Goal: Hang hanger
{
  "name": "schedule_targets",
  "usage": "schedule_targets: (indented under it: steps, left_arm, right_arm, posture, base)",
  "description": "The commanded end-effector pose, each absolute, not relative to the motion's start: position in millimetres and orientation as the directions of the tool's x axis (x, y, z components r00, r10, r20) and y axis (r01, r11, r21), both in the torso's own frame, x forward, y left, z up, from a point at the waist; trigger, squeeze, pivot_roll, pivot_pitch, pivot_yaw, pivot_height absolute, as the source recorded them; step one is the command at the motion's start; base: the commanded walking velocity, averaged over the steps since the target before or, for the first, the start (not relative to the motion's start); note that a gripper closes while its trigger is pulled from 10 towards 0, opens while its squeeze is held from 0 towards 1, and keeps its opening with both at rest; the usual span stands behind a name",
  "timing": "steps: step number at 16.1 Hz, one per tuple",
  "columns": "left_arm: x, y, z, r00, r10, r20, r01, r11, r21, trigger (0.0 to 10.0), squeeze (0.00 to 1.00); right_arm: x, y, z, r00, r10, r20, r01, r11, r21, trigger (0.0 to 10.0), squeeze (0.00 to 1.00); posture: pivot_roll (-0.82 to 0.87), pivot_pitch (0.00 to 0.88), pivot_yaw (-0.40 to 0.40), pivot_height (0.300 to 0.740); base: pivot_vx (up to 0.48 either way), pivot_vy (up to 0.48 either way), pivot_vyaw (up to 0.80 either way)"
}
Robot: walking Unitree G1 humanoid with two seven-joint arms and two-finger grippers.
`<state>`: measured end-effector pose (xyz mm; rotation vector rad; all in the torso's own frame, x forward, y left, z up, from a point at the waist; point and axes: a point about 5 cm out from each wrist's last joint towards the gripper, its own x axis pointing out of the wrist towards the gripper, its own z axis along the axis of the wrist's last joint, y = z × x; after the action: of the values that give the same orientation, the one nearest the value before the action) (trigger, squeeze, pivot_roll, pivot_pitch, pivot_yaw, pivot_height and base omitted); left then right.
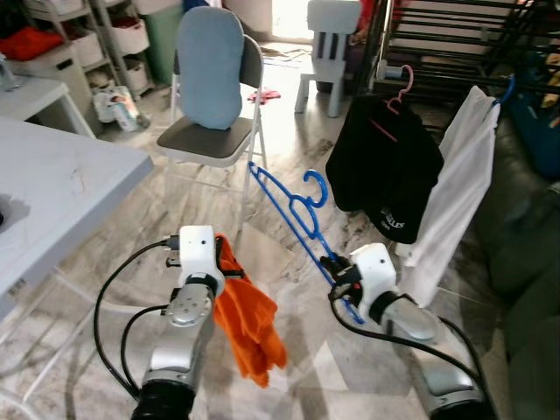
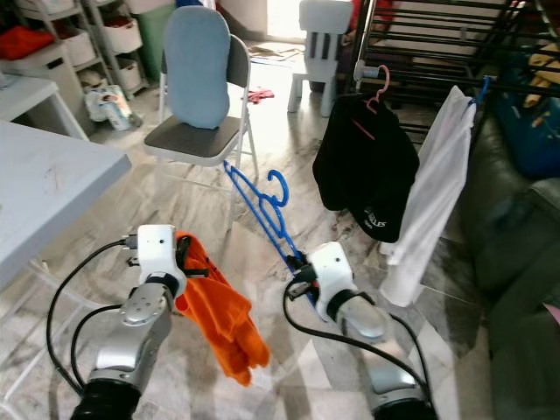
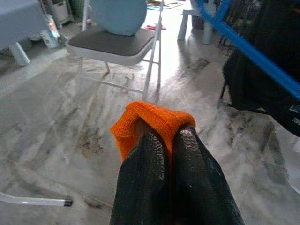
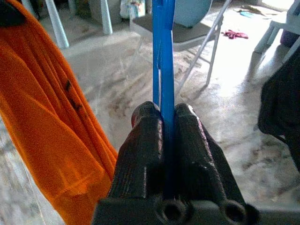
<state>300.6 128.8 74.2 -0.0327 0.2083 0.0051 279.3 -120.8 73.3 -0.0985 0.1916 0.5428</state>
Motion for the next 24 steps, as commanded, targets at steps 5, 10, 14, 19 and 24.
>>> schedule_targets:
  steps: [5,10,14,19,24]
  left_arm:
    - [303,128,81,0.983,-0.005,-0.184,0.001,1.0,-0.026,10.0,0.0]
    - [303,128,81,0.982,-0.011,-0.189,0.007,1.0,-0.02,10.0,0.0]
    - [302,127,79,0.98,-0.017,-0.2,0.014,1.0,-0.015,10.0,0.0]
    - [302,122,84,0.982,-0.069,-0.175,0.063,0.997,-0.043,10.0,0.0]
    - [297,105,86,0.971,-0.183,-0.157,0.179,0.983,-0.039,10.0,0.0]
  right_arm:
    - [284,-125,77,0.849,0.489,-0.2,-0.509,0.859,-0.062,10.0,0.0]
    - [283,-125,75,0.855,0.477,-0.203,-0.497,0.866,-0.06,10.0,0.0]
    - [282,-125,75,0.857,0.474,-0.204,-0.493,0.868,-0.055,10.0,0.0]
    - [283,-125,75,0.859,0.471,-0.202,-0.49,0.87,-0.056,10.0,0.0]
    - [284,-124,74,0.861,0.465,-0.206,-0.485,0.872,-0.059,10.0,0.0]
  posture:
    - [-0.16,0.0,0.029,0.74]
    - [-0.16,0.0,0.036,0.74]
    - [-0.16,0.0,0.038,0.74]
    - [-0.16,0.0,0.04,0.74]
    - [-0.16,0.0,0.042,0.74]
  base:
    - [0.0,0.332,-0.8]
    - [0.0,0.376,-0.32]
    - [0.0,0.461,-0.2]
    - [0.0,0.178,0.0]
    - [0.0,0.0,0.0]
